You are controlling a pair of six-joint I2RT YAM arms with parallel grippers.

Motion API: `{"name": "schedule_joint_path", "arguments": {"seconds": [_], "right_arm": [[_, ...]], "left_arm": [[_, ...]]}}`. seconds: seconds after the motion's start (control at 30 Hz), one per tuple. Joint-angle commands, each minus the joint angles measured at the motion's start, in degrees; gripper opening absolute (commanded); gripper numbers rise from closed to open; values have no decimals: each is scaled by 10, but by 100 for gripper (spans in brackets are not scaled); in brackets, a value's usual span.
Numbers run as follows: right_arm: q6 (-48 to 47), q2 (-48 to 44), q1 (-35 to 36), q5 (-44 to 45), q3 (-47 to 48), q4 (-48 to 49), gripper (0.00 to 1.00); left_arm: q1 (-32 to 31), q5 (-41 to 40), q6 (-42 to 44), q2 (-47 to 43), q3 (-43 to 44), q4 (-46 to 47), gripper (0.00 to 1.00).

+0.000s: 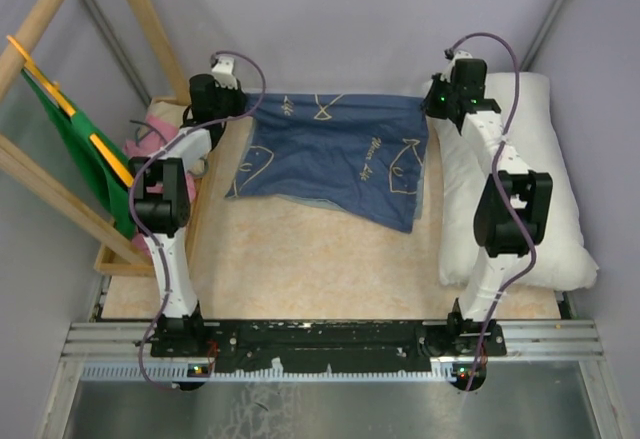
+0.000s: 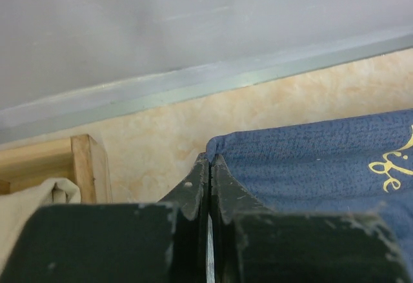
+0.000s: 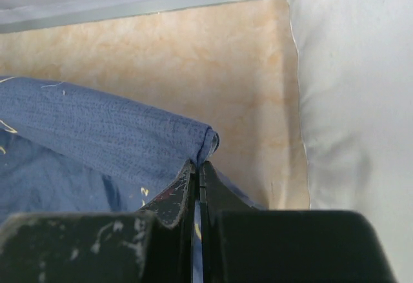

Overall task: Remove the pillowcase from the pillow
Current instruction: Fold the pillowcase at the center of the board.

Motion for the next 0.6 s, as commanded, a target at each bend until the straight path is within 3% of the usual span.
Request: {"name": "schedule_joint_path", "arguments": {"seconds": [0.0,0.27,0.57], "right_arm": [[24,-82,-18,23,-48,49,0],[115,-202,-19,9,-236,134,0],[135,-318,-19,28,-373,137,0]], "left_arm": [[20,7,-1,-49,-38,22,0],[29,1,-35,-119,-153,50,0],[34,-31,-59,-201,-297,60,0]]}}
